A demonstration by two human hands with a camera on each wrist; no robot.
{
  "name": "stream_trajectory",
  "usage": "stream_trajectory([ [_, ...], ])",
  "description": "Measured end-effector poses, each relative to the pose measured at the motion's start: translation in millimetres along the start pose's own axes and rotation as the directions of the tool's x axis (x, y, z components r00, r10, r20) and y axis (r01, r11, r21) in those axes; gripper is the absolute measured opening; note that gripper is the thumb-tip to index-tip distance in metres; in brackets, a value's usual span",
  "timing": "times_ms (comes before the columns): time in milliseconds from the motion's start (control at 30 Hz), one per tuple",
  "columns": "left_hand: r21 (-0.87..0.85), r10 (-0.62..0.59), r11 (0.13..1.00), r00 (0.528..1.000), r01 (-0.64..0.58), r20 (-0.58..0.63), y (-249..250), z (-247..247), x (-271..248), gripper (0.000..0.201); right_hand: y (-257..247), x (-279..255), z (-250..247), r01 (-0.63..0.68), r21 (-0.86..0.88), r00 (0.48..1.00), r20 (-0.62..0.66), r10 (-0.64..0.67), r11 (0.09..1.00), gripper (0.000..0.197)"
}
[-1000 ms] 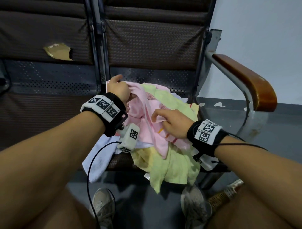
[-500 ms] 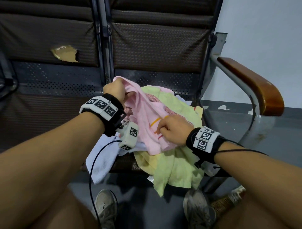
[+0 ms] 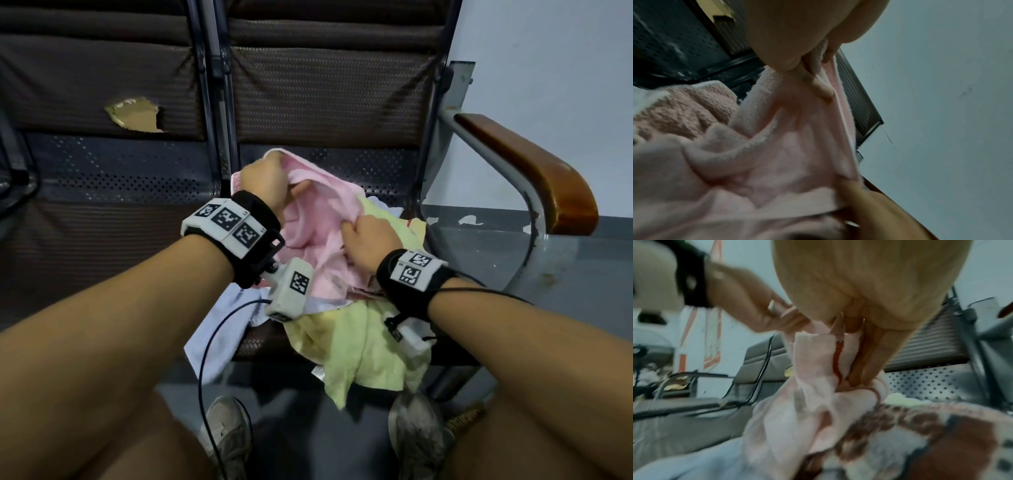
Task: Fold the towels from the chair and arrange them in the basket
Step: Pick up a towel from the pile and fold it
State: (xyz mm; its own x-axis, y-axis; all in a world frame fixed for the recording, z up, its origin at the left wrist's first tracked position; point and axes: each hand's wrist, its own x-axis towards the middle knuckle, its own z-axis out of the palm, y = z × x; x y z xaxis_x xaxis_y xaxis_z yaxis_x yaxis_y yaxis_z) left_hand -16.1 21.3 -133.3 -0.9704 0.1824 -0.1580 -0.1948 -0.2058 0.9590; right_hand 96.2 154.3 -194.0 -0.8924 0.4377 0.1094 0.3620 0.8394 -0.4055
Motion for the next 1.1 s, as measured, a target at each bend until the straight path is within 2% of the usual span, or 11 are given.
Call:
stream_trajectory([
  [133,0.091,0.039,0.995,0.992,-0.029,-0.117,-1.7,-18.5,13.9,0.014,27.8,9.2,-29.3,0.031,0.122,0.984,-0.176,-0.009,0.992,0.034],
  [233,0.06,0.03,0.998,0.997,-0.026,-0.066,-5.3,-19.1,12.0,0.016,42.4,7.1,-37.0,0.069,0.126,0.985,-0.164,-0.048,0.99,0.028],
  [367,0.107,0.062,0.993,0.998,-0.058,-0.033,-7.4,-15.0,8.7,0.022,46.0,3.6,-41.9,0.051,0.344,0.981,-0.194,0.018,0.937,0.033],
  [433,0.097,0.07,0.993,0.996,-0.064,-0.056,-6.6,-16.6,8.7,0.018,46.5,0.0,-42.7,0.097,0.368,0.985,-0.167,-0.037,0.925,0.037],
  [533,0.062,0.077,0.996,0.992,-0.072,-0.1,-5.0,-23.3,11.0,0.013,55.1,-5.6,-36.8,0.191,0.077,0.981,0.027,-0.194,0.979,0.018],
  [600,0.047,0.066,0.997,0.991,-0.061,-0.118,-4.7,-29.6,12.2,0.011,64.9,-6.1,-32.0,0.179,-0.099,0.975,0.149,-0.163,0.979,0.012],
  [667,0.08,0.031,0.997,0.994,-0.023,-0.102,-6.3,-35.5,12.7,0.013,72.2,-6.2,-29.8,0.137,-0.124,0.98,0.165,-0.116,0.983,0.018],
  [800,0.199,-0.034,0.979,0.998,0.044,-0.056,-10.6,-42.6,10.9,0.022,79.2,0.3,-38.0,-0.006,0.08,0.998,-0.065,0.011,0.997,0.038],
  [933,0.185,-0.041,0.981,0.998,0.048,-0.041,-8.8,-46.9,10.4,0.031,79.8,3.3,-52.3,0.021,0.308,0.963,-0.262,0.063,0.951,0.044],
  [1033,0.097,-0.045,0.994,0.999,0.043,0.014,-0.2,-55.1,10.3,0.031,78.4,2.2,-66.5,0.105,0.283,0.952,-0.306,-0.014,0.953,0.03],
  [1100,0.16,0.037,0.986,0.997,-0.048,0.071,5.3,-60.1,9.2,0.037,75.5,1.4,-77.9,0.155,0.236,0.962,-0.255,-0.093,0.959,0.017],
])
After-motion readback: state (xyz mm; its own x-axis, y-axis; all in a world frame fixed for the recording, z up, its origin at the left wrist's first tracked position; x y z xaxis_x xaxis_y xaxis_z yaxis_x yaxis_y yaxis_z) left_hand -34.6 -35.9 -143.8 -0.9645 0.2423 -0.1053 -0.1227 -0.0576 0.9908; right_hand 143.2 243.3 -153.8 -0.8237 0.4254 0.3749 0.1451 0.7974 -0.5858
